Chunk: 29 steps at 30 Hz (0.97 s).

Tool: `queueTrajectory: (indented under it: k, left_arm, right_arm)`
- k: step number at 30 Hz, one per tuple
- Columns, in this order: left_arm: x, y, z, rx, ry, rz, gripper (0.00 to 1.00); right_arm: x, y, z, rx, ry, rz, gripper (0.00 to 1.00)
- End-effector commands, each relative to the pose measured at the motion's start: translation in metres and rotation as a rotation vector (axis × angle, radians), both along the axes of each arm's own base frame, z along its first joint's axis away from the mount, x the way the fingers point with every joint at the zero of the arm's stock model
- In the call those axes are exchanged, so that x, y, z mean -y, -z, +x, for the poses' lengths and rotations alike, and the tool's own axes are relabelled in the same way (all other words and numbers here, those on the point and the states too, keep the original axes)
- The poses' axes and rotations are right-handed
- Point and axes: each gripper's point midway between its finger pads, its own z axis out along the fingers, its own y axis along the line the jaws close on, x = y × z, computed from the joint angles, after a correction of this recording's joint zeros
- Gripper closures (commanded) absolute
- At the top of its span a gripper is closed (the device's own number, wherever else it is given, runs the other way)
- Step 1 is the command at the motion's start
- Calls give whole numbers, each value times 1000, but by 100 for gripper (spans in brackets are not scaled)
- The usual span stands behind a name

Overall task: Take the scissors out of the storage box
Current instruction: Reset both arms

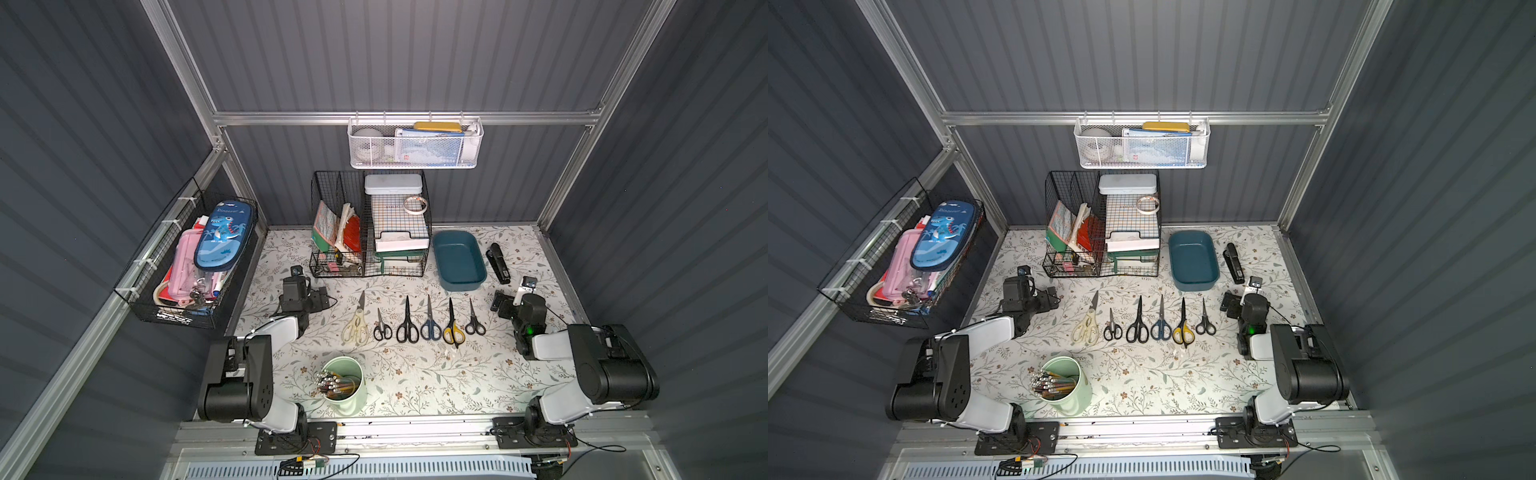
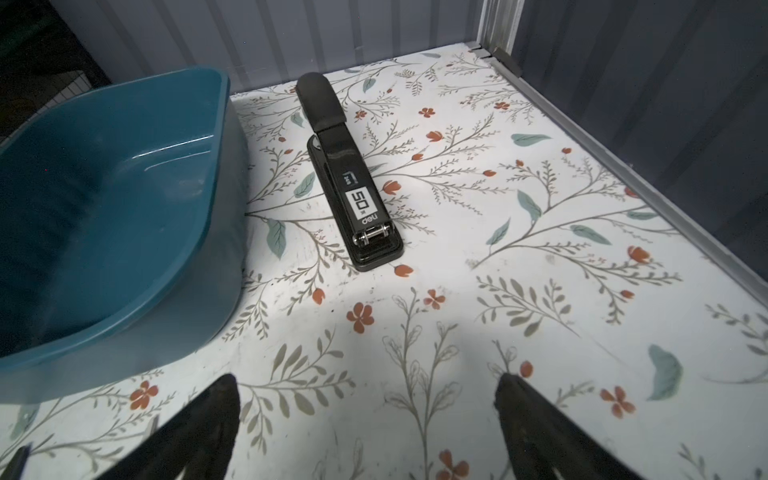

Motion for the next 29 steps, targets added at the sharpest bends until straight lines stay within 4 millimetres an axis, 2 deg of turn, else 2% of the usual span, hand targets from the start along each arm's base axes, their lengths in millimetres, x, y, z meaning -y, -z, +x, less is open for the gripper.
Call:
queueTrajectory:
  k: [1, 4, 7, 11, 16, 29]
  left_arm:
    - [9, -25, 19, 211, 70, 13, 1]
    - [7, -18, 10, 321, 65, 25, 0]
    - [15, -10, 9, 386, 122, 35, 1]
    - [18, 3, 20, 275, 140, 44, 1]
    - [25, 2, 23, 263, 151, 67, 1]
    - [28, 4, 24, 252, 155, 79, 1]
  right_arm:
    - [-4, -27, 12, 82, -32, 2, 1]
    - [-4, -29, 15, 113, -35, -2, 1]
    - [-8, -30, 17, 130, -63, -6, 1]
    - [-9, -29, 18, 123, -69, -6, 1]
    - [-9, -27, 20, 107, -67, -4, 1]
    - [-11, -27, 21, 98, -83, -7, 1]
